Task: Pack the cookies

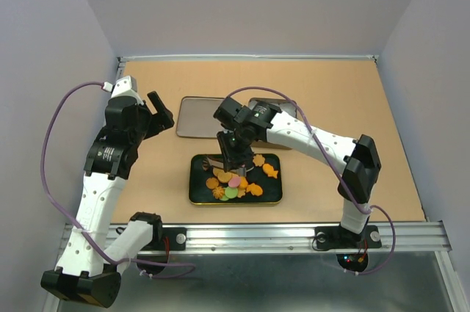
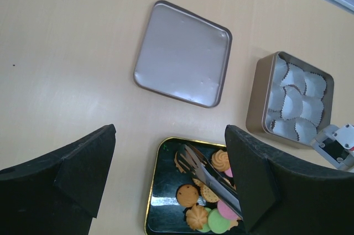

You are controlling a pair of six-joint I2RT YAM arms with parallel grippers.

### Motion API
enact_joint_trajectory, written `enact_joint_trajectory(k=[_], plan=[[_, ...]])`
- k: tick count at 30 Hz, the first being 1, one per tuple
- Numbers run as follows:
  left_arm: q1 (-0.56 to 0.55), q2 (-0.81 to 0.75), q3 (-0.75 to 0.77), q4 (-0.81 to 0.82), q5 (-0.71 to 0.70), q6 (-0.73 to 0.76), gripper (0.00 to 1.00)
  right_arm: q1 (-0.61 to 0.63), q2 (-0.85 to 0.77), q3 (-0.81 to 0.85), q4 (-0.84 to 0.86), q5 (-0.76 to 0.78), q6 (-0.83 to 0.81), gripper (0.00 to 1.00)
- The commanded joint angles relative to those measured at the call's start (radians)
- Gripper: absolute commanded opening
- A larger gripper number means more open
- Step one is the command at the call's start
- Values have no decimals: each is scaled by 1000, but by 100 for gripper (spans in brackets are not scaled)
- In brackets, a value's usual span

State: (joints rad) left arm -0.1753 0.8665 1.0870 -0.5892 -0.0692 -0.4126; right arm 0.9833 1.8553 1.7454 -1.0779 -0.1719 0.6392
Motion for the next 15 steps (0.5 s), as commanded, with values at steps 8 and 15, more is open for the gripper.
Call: enact_joint_trajectory(k=[8, 15], plan=[[-3, 8, 14, 22, -12, 11, 91, -6, -84, 265, -155, 211, 21, 21], [-6, 45, 59, 22, -6, 12, 91, -190, -108, 356, -200, 295, -36, 20]])
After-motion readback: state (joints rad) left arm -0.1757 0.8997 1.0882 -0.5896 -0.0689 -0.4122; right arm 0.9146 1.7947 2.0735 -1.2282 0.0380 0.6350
